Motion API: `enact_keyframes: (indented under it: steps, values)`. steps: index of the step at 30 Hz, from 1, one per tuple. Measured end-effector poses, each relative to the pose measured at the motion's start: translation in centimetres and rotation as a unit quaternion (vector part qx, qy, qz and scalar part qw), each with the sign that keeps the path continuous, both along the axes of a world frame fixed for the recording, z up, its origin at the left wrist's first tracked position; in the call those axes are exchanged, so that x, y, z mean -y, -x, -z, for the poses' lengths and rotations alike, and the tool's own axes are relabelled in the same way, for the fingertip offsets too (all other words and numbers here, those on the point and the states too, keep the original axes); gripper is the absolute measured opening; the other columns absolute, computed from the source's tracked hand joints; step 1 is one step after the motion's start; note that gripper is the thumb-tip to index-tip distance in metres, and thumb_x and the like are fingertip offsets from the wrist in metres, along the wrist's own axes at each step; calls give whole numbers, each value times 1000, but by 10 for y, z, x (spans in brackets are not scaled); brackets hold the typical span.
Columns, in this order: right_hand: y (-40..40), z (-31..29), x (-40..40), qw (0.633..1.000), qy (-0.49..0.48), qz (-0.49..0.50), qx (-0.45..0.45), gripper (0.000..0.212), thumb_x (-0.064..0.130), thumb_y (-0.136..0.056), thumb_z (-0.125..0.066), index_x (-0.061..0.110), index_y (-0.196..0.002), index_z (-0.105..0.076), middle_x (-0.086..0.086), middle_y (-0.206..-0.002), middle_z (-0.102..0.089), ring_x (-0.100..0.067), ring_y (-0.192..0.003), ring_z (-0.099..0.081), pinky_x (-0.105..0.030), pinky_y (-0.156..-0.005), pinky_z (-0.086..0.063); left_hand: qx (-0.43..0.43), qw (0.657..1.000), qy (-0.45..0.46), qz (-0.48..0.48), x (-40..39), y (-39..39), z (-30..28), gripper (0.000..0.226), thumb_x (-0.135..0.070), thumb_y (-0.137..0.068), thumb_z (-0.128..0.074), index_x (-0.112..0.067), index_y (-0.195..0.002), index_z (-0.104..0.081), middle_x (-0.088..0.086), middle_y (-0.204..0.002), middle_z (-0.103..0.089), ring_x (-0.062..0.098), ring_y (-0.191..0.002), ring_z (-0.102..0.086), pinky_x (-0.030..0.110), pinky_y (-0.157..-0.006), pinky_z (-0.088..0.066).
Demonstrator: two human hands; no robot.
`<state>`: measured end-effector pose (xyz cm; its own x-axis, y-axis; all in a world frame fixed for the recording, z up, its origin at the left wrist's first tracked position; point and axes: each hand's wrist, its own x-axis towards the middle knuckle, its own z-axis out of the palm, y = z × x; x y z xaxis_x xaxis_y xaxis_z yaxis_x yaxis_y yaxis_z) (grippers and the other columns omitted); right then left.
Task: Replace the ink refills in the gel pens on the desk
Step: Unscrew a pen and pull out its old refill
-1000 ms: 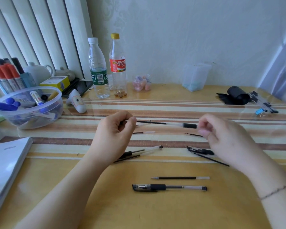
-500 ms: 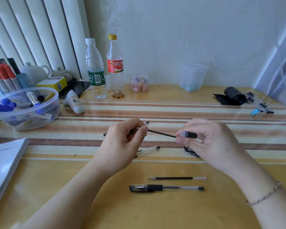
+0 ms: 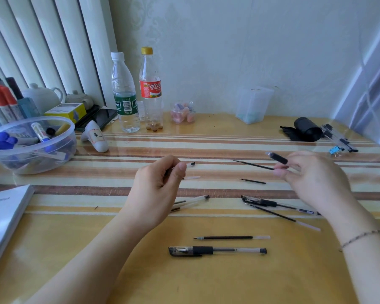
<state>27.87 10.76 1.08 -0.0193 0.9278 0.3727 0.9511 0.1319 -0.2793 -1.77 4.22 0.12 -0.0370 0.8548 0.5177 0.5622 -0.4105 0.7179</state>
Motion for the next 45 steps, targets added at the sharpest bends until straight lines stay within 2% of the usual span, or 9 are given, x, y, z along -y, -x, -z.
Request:
enact_keyframes:
  steps: [5,11,15,22,32,35,38,40,45]
  values:
    - [-13,15,-12,990,96,100,-12,19,45,-83,-69,44,-66,-60,13,-81,-63,-16,-70,-58,-30,-54,-51,-40,999,21,15,1,-1,3,32,-36,-96,-47,-15,-73,-56,-9,-50,-41,8,-46,-36,16,-44,-29]
    - [-12,19,-14,989,117,87,-36,21,45,-82,-71,46,-65,-60,13,-76,-55,-18,-76,-60,-33,-60,-55,-52,998,26,10,0,0,3,29,-32,-97,-49,-16,-73,-56,-9,-48,-40,7,-45,-36,16,-44,-29]
    - [-16,18,-11,990,117,54,-64,14,43,-81,-72,43,-69,-65,18,-75,-64,-11,-72,-61,-32,-60,-53,-53,998,29,8,-1,1,5,29,-32,-97,-49,-18,-73,-56,-8,-47,-40,8,-45,-36,17,-44,-29]
    - [-12,17,-8,987,155,31,-41,14,40,-77,-77,42,-67,-67,14,-90,-61,-18,-87,-63,-35,-71,-56,-66,997,36,16,0,1,6,27,-31,-96,-50,-21,-72,-56,-12,-47,-45,9,-43,-37,15,-44,-31]
    - [-1,10,-4,992,119,6,49,23,34,-90,-63,36,-67,-60,21,-109,-58,-15,-86,-58,-32,-61,-48,-88,996,25,26,0,0,7,21,-34,-93,-53,-27,-74,-57,-7,-49,-44,9,-47,-39,21,-48,-34]
    - [13,-7,13,996,50,-25,69,24,34,-90,-63,38,-68,-55,27,-97,-56,-3,-73,-53,-24,-50,-37,-120,991,-51,7,4,-4,1,15,-34,-93,-58,-25,-81,-63,-14,-50,-41,7,-48,-41,24,-46,-39]
    - [47,-15,36,991,27,-88,98,15,29,-87,-66,39,-78,-60,27,-66,-52,8,-60,-45,-20,-44,-27,-194,974,-113,11,11,-8,-4,16,-39,-90,-59,-26,-88,-69,-23,-62,-51,2,-52,-48,25,-45,-43]
    - [64,-14,45,987,33,-116,105,16,24,-85,-66,39,-85,-63,26,-55,-42,6,-54,-39,-19,-44,-22,-246,963,-110,14,11,-8,-4,16,-42,-90,-59,-30,-88,-70,-16,-69,-63,7,-55,-56,28,-43,-45]
    - [73,-16,53,992,11,-117,50,30,7,-78,-67,37,-83,-65,27,-48,-33,8,-46,-31,-17,-43,-16,-310,947,-79,12,10,-2,-5,17,-45,-87,-57,-33,-84,-69,-12,-65,-61,11,-52,-53,26,-41,-41]
